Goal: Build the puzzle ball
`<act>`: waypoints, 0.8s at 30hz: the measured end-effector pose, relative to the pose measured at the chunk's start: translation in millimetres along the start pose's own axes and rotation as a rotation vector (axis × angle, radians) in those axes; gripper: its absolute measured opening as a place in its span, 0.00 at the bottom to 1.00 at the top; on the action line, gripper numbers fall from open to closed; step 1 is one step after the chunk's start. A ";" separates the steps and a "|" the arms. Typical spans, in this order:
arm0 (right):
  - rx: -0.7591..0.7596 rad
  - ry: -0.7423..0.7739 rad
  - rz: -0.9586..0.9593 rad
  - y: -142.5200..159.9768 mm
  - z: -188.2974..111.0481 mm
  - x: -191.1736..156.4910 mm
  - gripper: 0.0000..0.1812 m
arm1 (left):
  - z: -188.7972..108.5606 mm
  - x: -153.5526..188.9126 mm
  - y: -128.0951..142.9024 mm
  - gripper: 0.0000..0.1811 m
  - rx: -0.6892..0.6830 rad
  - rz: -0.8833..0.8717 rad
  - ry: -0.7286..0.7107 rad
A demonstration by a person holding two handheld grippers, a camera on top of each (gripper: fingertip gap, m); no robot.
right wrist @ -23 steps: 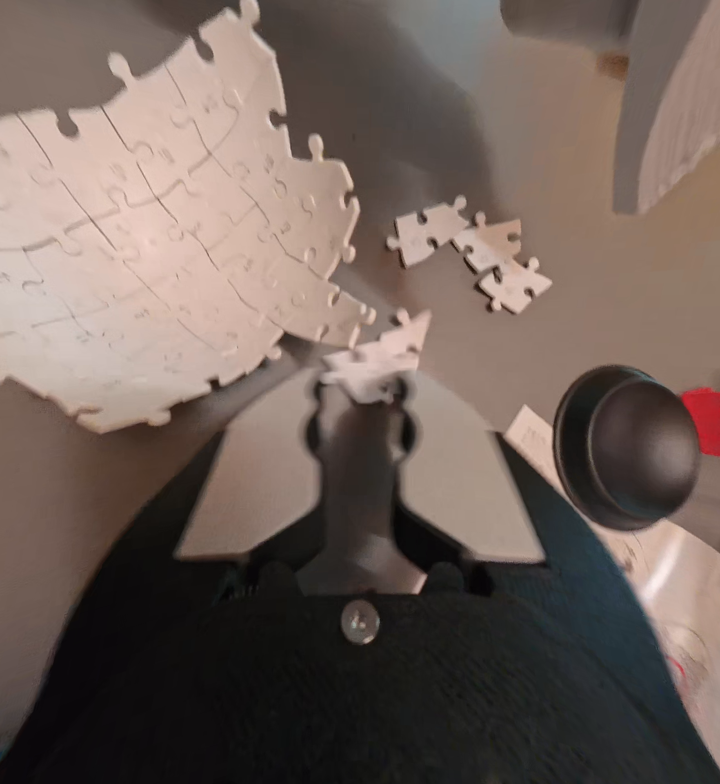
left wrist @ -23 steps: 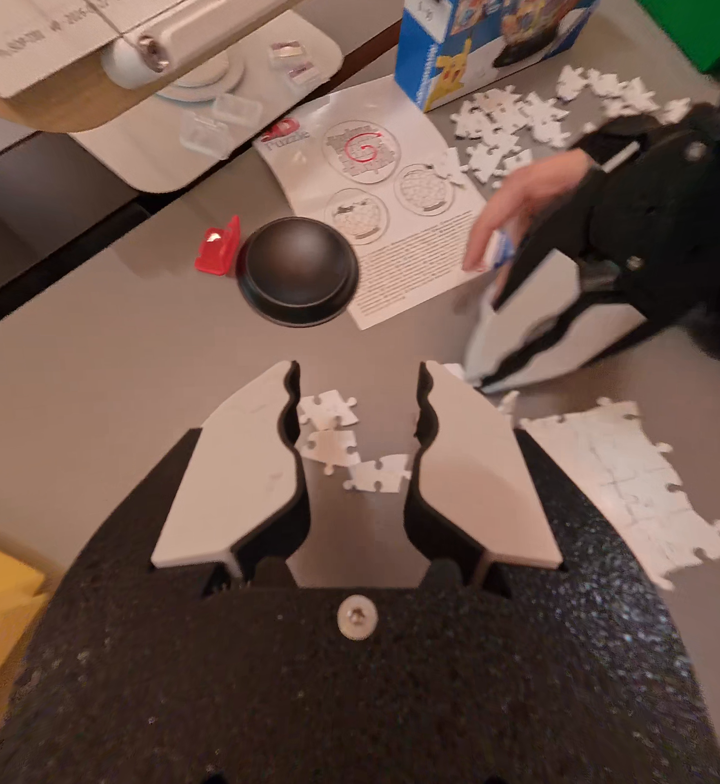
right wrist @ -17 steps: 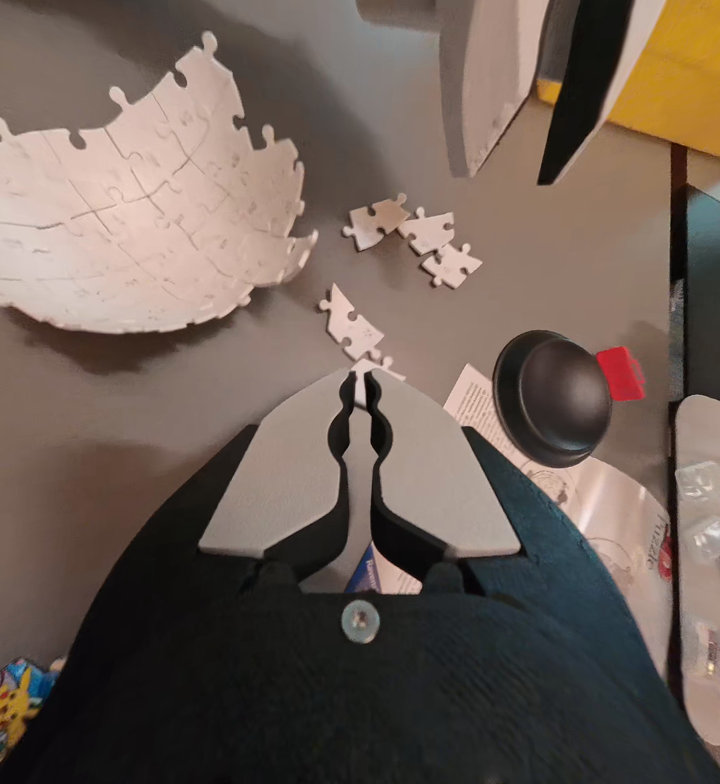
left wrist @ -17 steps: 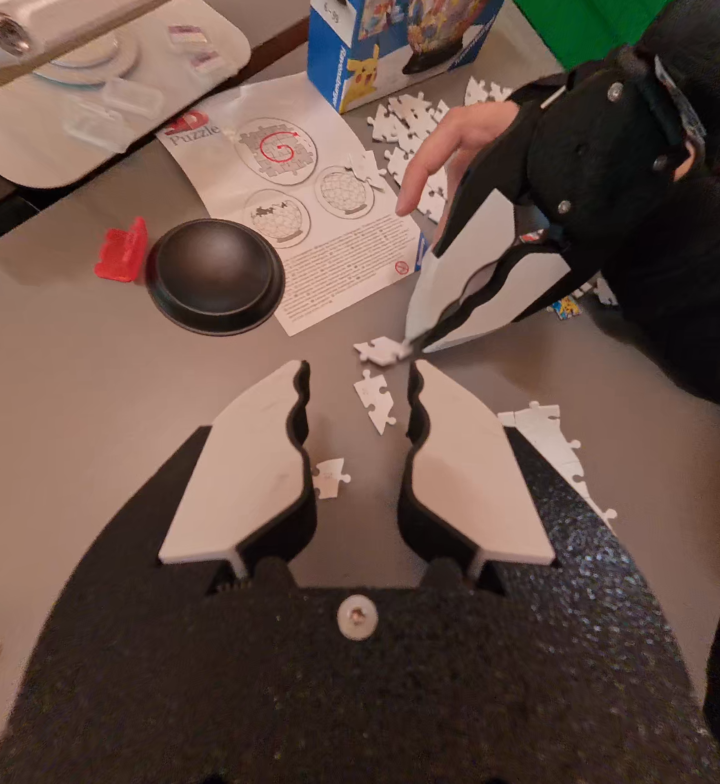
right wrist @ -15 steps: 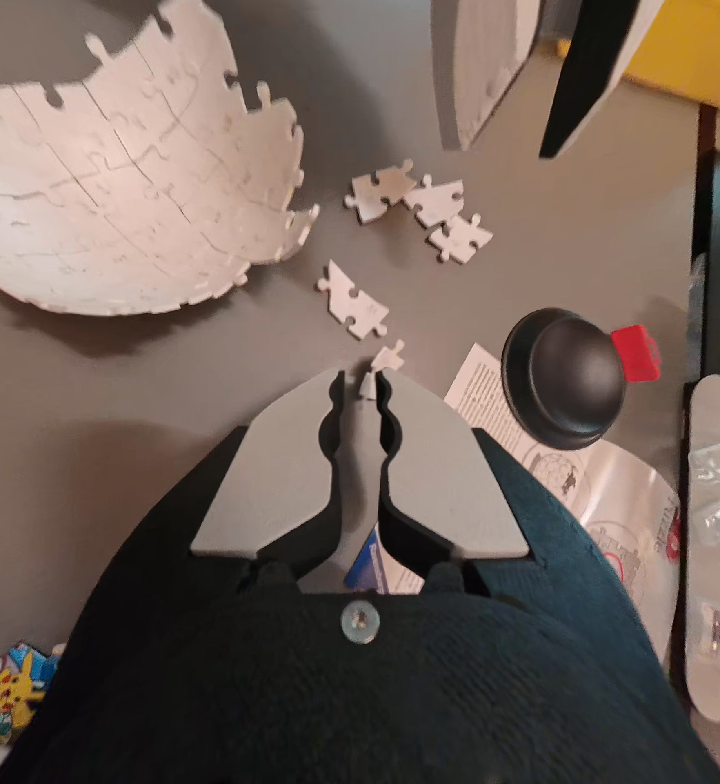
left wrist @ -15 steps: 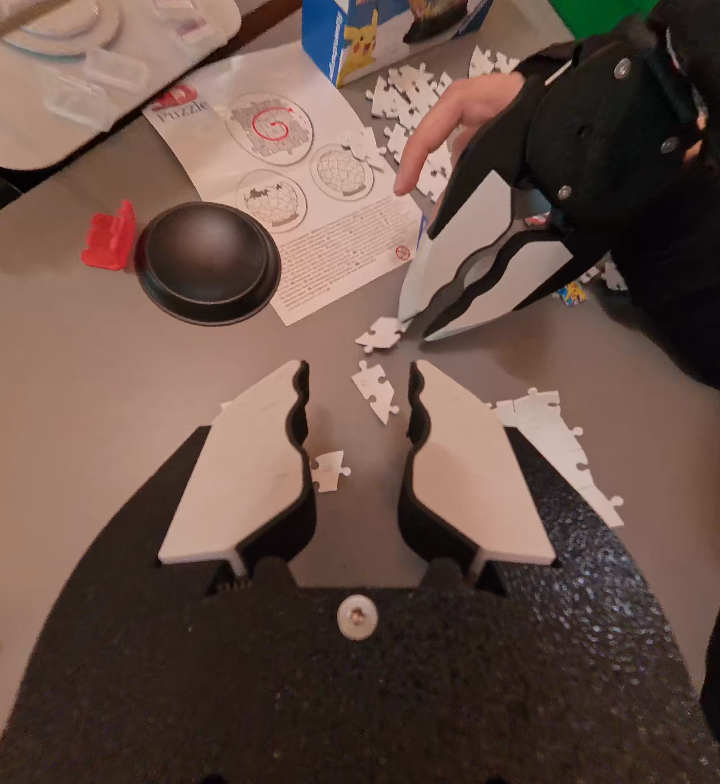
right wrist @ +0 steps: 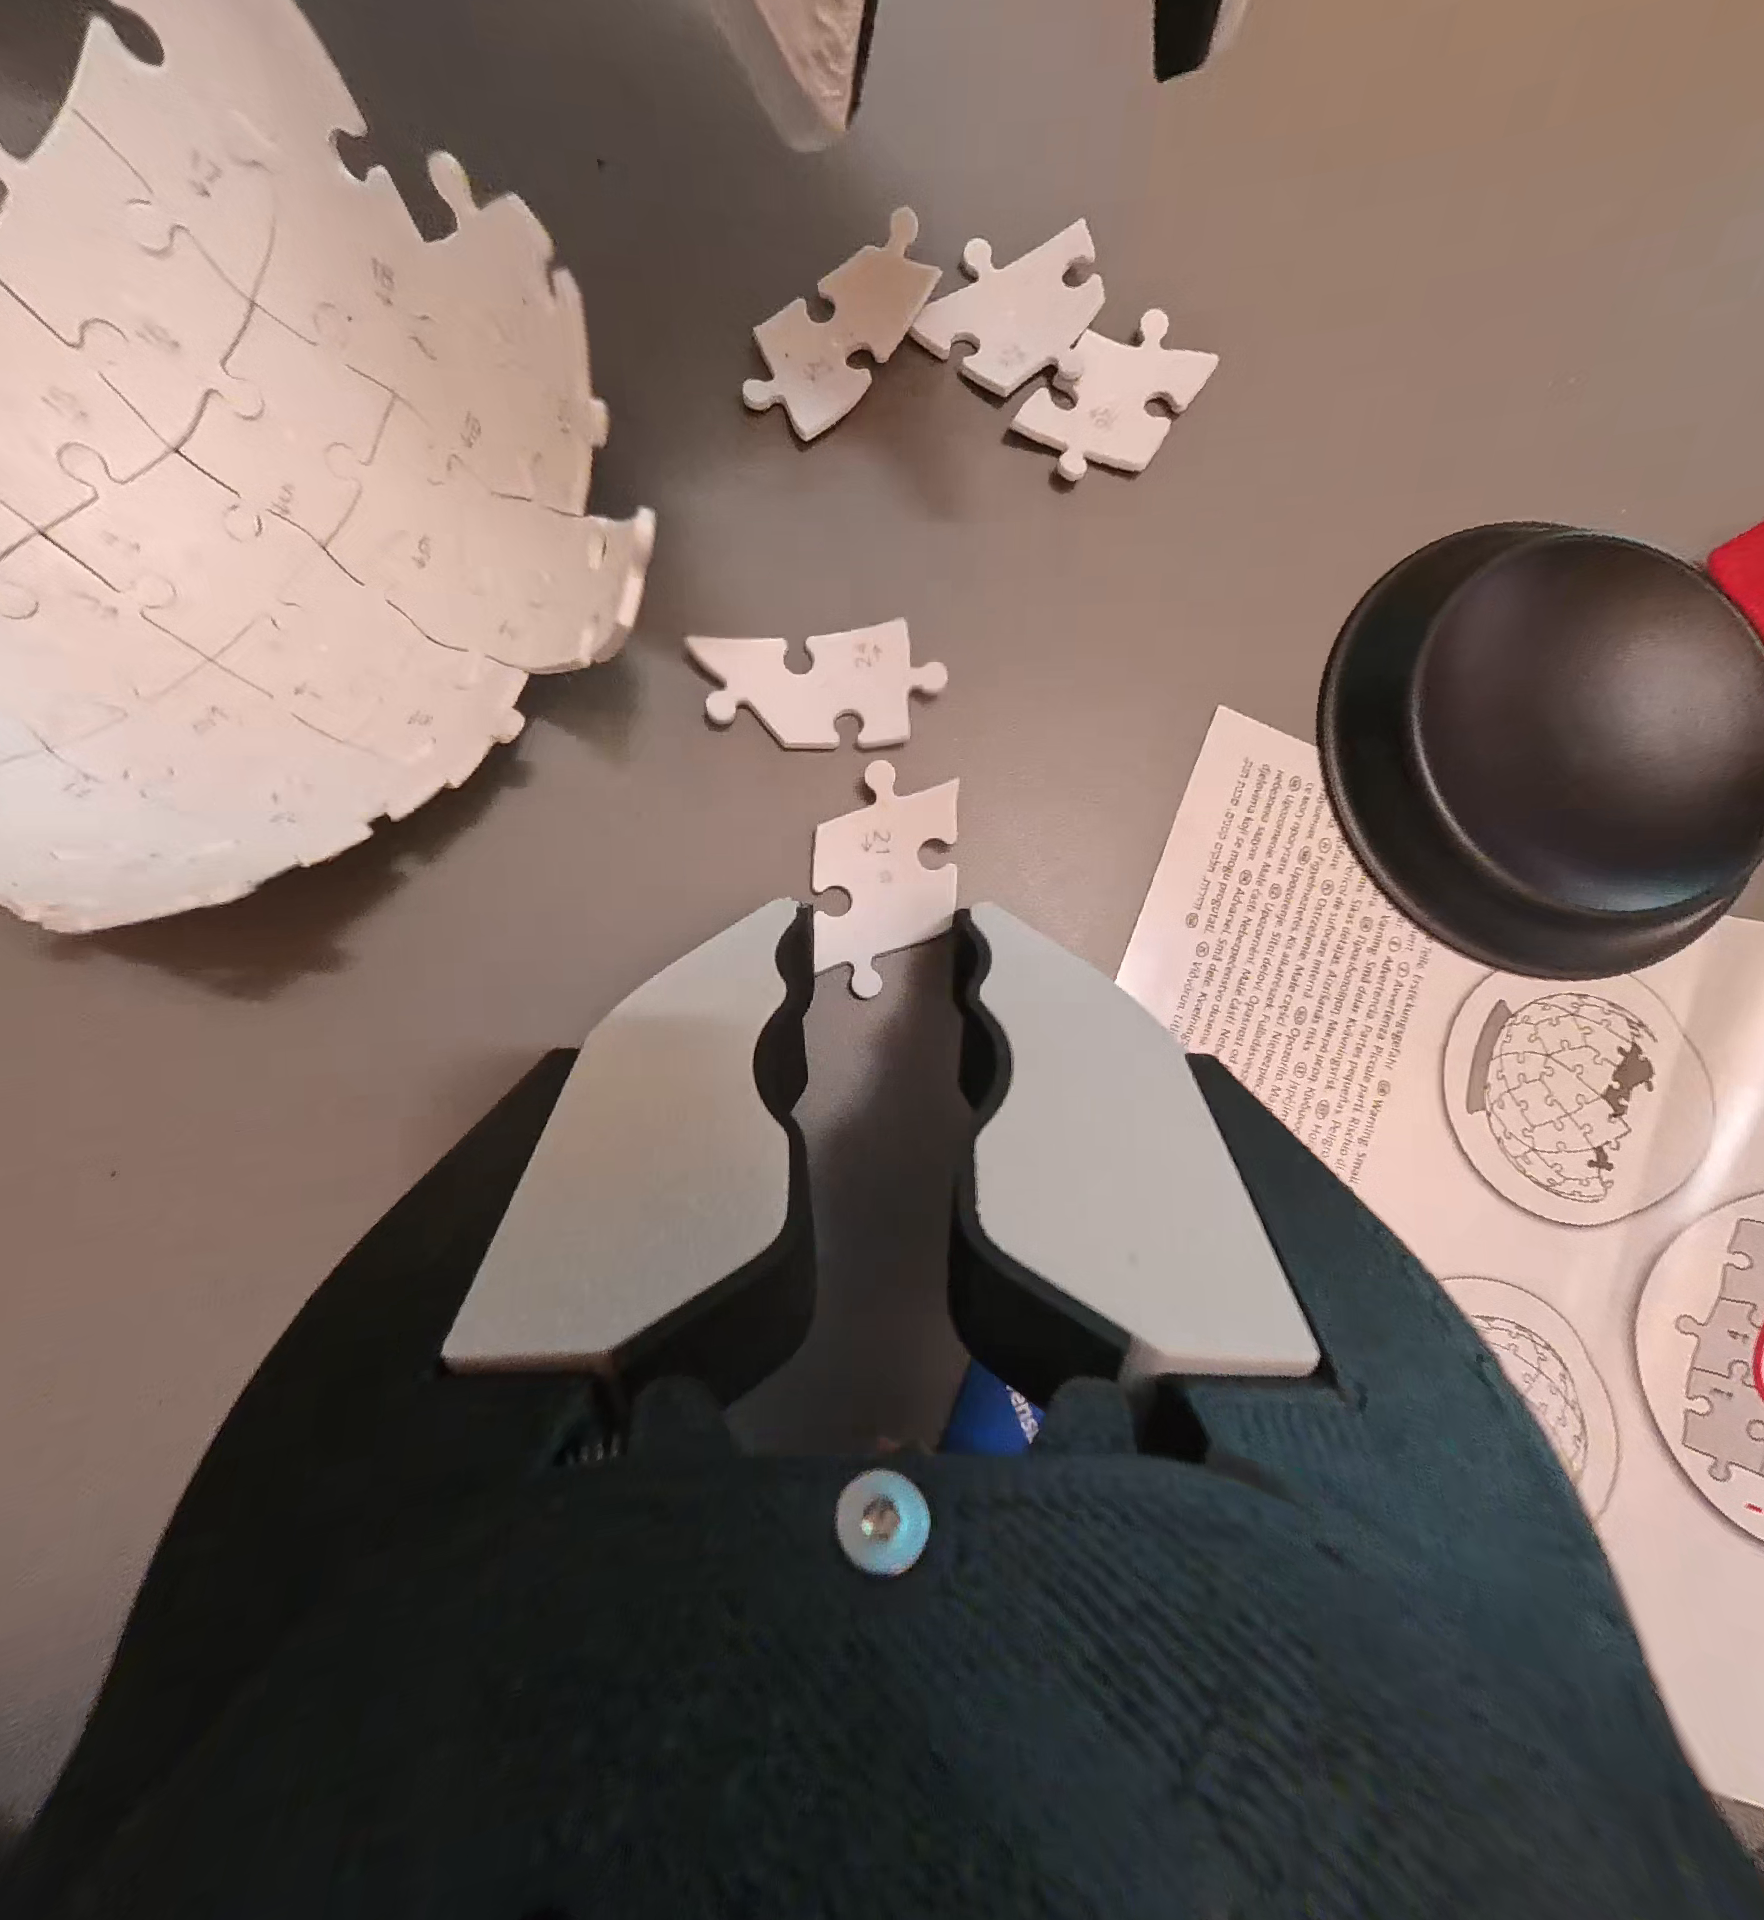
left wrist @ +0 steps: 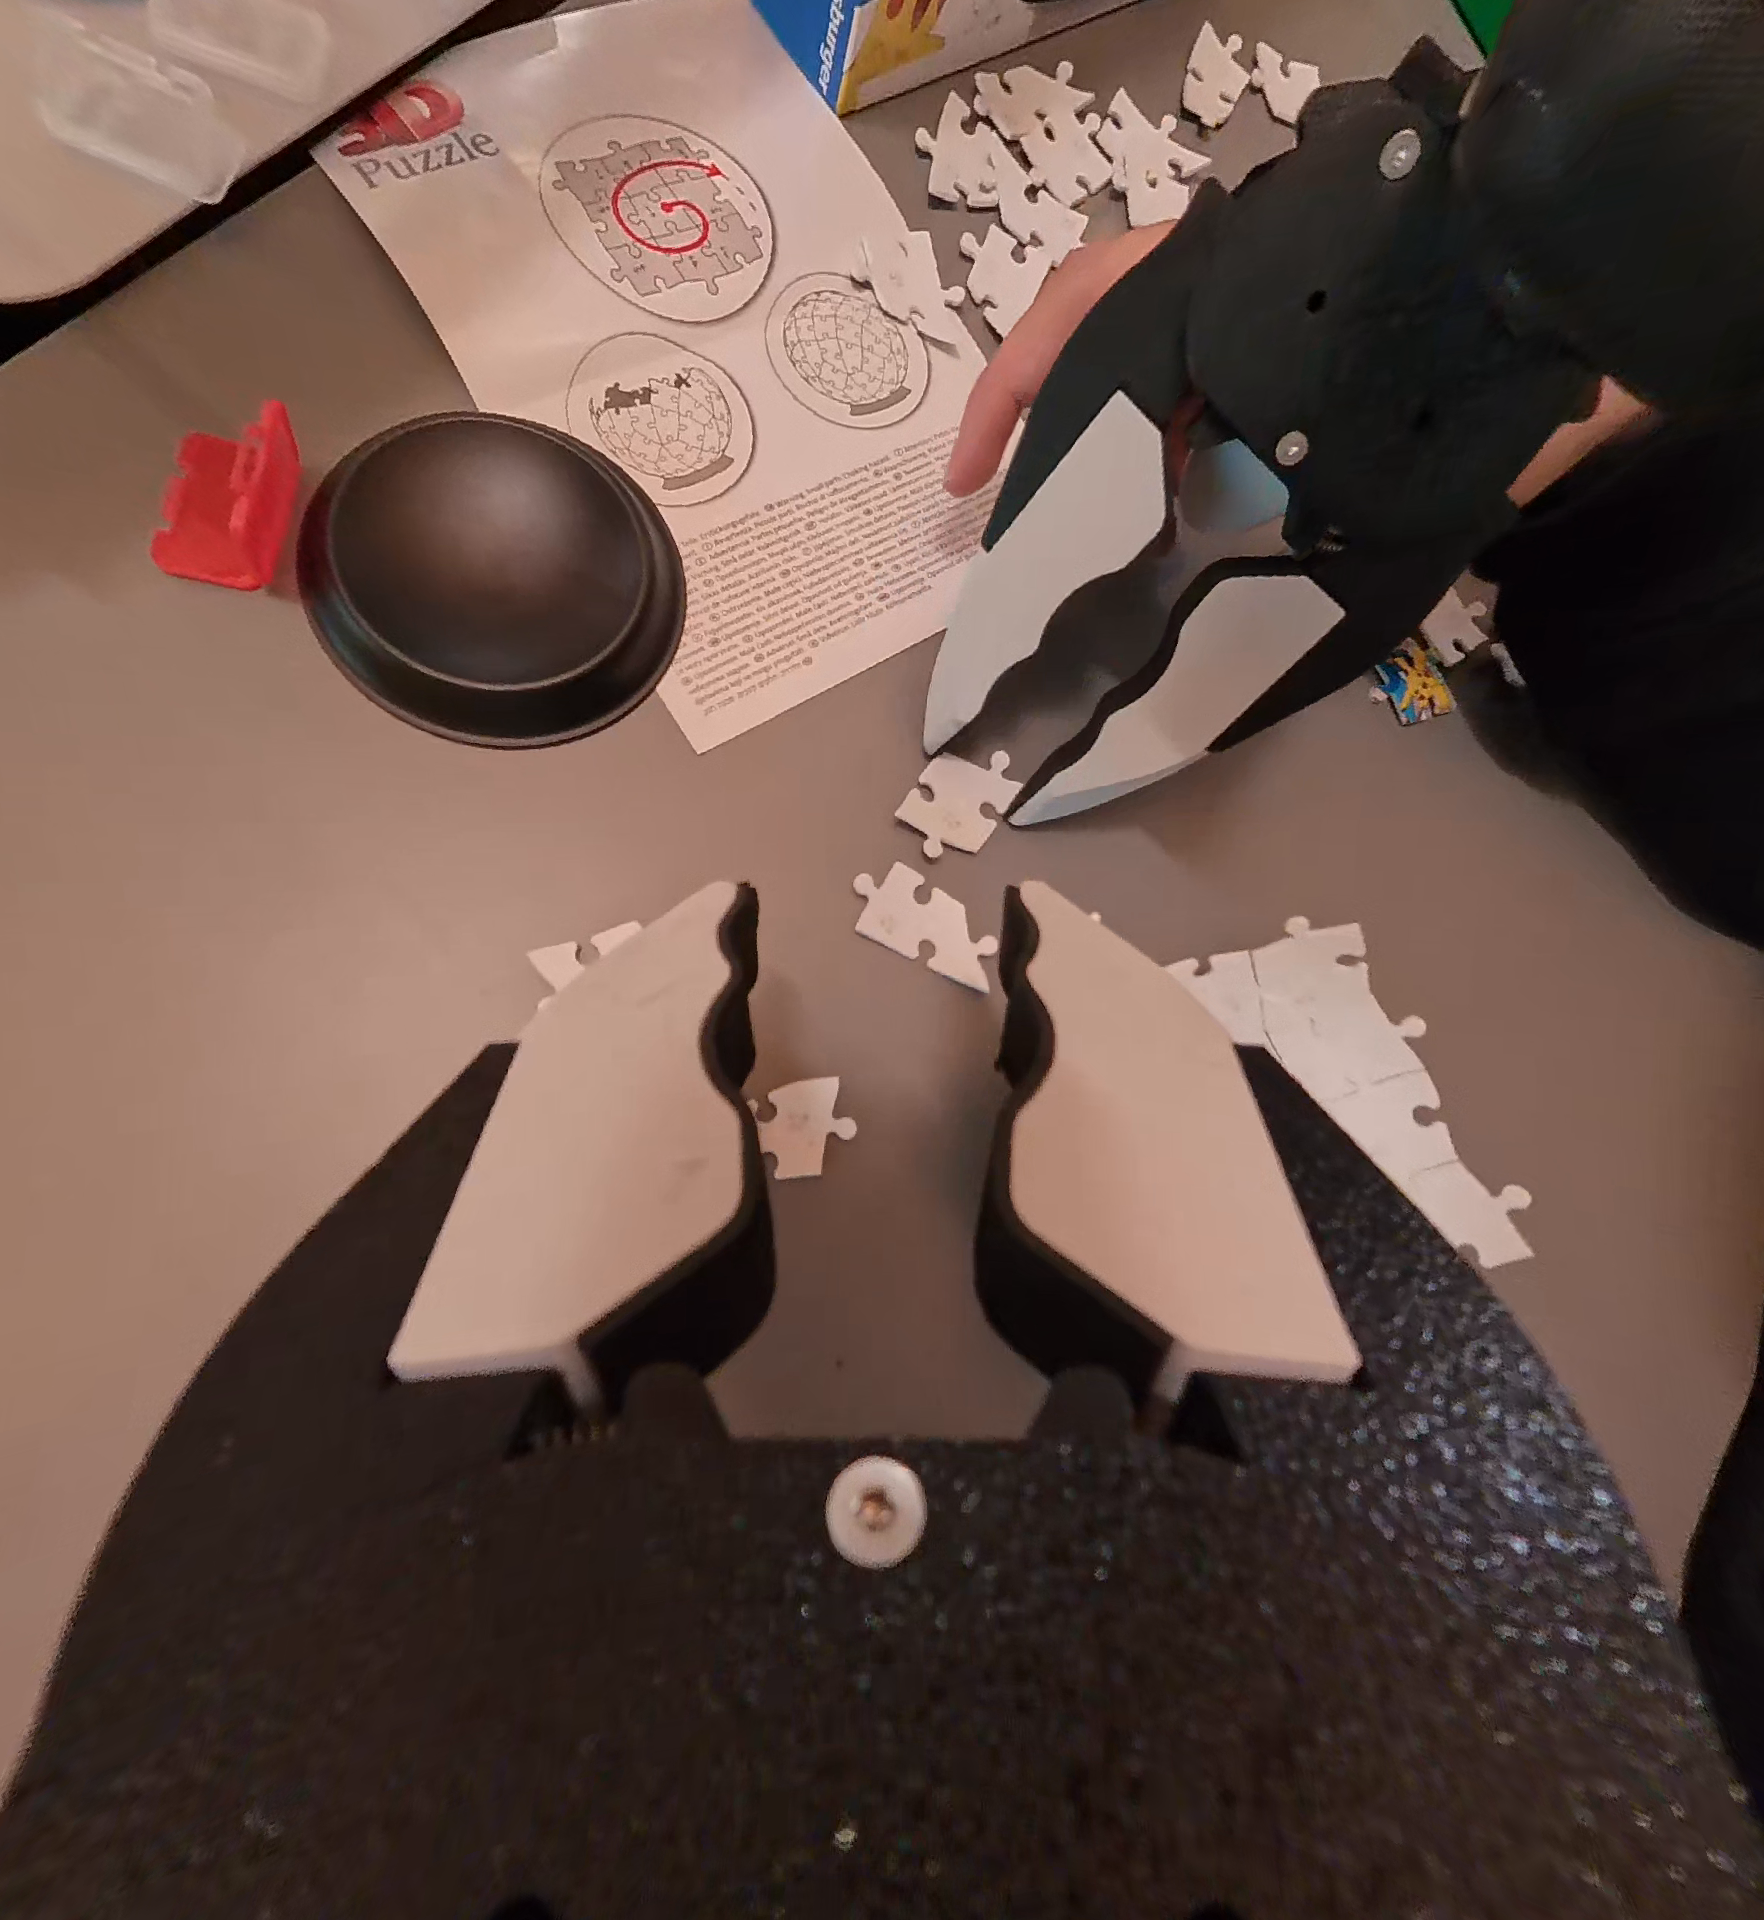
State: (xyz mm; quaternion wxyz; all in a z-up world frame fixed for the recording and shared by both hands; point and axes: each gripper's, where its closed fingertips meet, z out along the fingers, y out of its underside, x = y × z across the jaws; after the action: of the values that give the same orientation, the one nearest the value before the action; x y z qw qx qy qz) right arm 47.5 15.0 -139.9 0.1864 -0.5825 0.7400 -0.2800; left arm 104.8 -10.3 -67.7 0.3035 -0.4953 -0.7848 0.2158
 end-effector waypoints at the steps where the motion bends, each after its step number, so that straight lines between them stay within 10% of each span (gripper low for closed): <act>1: 0.005 -0.003 0.004 0.1 0.0 0.0 0.14 | 0.3 0.2 0.3 0.24 -0.002 -0.001 0.002; 8: -0.059 0.105 -0.097 1.6 -11.1 9.9 0.14 | -1.7 8.3 -4.9 0.24 0.024 -0.009 0.044; 15: 0.166 0.333 -0.274 -74.1 -51.6 10.4 0.14 | -10.6 27.6 -15.8 0.22 0.073 -0.035 0.128; 24: 0.223 0.404 -0.355 -96.8 -54.9 3.8 0.14 | -18.5 32.5 -22.8 0.03 0.129 -0.143 0.217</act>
State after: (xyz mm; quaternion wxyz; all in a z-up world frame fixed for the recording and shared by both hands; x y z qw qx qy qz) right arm 86.8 6.3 -36.1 0.0463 -0.6111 0.6132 -0.4984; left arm 92.2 10.5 -31.2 0.4323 -0.4381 -0.7653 0.1887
